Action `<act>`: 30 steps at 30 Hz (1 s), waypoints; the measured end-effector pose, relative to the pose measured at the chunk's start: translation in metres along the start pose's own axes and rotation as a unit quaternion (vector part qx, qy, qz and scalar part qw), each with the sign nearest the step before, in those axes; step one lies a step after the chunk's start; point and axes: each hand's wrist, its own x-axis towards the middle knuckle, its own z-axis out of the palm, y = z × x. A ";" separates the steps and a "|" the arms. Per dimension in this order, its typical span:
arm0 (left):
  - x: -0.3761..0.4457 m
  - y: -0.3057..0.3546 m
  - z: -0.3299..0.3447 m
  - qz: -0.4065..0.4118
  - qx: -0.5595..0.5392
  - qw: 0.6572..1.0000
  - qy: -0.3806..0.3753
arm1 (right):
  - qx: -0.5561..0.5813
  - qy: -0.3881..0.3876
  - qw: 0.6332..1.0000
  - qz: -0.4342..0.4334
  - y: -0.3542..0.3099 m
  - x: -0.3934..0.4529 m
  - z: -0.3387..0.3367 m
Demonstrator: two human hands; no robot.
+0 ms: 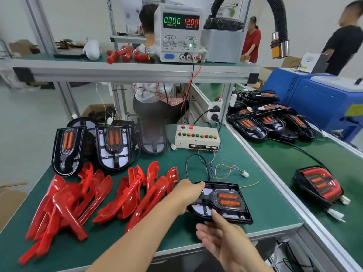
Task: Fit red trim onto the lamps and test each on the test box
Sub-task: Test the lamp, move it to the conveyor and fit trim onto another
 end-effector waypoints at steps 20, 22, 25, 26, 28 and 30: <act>0.043 0.021 -0.072 0.124 0.604 0.772 0.152 | -0.087 -0.016 0.996 0.000 0.021 0.014 0.018; 0.053 0.021 -0.066 0.124 0.615 0.765 0.145 | -0.095 -0.024 0.995 0.008 0.021 0.012 0.016; 0.061 0.024 -0.066 0.128 0.605 0.771 0.149 | -0.103 -0.032 0.994 0.026 0.018 0.009 0.013; 0.063 0.026 -0.067 0.135 0.595 0.777 0.156 | -0.107 -0.039 0.993 0.031 0.017 0.009 0.012; 0.066 0.030 -0.076 0.163 0.560 0.792 0.178 | -0.123 -0.064 0.990 0.039 0.016 0.008 0.009; 0.068 0.033 -0.087 0.219 0.518 0.804 0.194 | -0.138 -0.093 0.985 0.040 0.017 0.007 0.007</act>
